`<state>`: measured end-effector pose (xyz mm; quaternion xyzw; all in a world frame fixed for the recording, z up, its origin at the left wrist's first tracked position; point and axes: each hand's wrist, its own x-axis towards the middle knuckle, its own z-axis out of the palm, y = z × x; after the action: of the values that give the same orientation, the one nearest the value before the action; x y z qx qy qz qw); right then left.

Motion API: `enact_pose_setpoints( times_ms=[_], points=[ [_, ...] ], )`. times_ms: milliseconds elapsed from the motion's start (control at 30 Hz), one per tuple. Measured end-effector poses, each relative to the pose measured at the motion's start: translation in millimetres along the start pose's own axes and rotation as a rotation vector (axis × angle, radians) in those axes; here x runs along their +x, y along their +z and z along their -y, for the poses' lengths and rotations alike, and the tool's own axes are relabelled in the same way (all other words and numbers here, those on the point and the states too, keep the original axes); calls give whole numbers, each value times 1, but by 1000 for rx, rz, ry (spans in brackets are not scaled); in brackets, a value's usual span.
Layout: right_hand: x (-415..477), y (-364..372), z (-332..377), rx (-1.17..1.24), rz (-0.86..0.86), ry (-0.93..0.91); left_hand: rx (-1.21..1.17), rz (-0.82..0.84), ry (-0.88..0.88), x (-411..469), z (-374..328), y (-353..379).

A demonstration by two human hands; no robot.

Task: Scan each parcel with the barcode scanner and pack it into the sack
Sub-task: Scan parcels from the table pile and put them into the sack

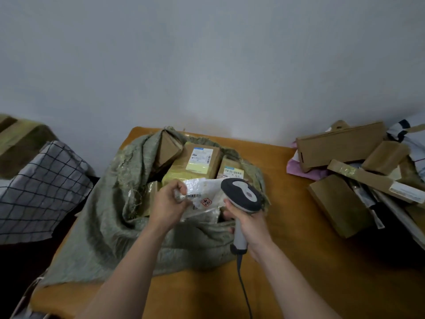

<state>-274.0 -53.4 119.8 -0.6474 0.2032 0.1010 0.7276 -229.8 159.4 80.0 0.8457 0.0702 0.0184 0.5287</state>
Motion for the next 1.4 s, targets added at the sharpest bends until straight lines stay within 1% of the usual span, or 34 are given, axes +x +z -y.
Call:
enact_pose_setpoints(
  times_ms=[100, 167, 267, 400, 533, 600, 733, 833, 933, 1033, 1100, 1133, 1200, 1267, 1333, 1400],
  points=[
    [15, 7, -9, -7, -41, -5, -23, 62, -66, 9, 26, 2],
    [23, 10, -16, -11, -49, -5, -3, 116, -68, 14, 36, 3],
    [31, 14, -27, -34, -39, -3, 92, 202, -65, 18, 50, 3],
    [40, 21, -41, -75, 1, 12, 232, 279, -121, 17, 59, 4],
    [47, 28, -54, -118, -25, 19, 565, 523, -102, 13, 61, -1],
    [48, 31, -56, -181, -48, 2, 677, 619, -146, 11, 59, -8],
    [50, 36, -58, -201, -50, -18, 751, 803, -214, 8, 39, -20],
    [46, 45, -56, -115, -4, -10, 770, 915, -243, 8, 34, -26],
    [42, 53, -58, -103, 26, 14, 776, 969, -271, 4, 39, -23],
    [37, 53, -57, -138, 45, 33, 759, 998, -215, -4, 39, -12],
    [36, 47, -56, -161, 50, 61, 698, 1000, -193, -8, 37, -6],
    [35, 44, -54, -176, 53, 63, 662, 984, -182, -10, 36, -5],
    [33, 39, -50, -231, 56, 61, 619, 899, -136, -10, 39, -4],
    [33, 36, -46, -285, 42, 67, 647, 813, -73, -8, 42, -4],
    [34, 34, -44, -321, 39, 84, 706, 806, -92, -7, 42, -4],
    [35, 33, -44, -370, 38, 91, 686, 855, -189, -9, 43, -1]
  ],
)
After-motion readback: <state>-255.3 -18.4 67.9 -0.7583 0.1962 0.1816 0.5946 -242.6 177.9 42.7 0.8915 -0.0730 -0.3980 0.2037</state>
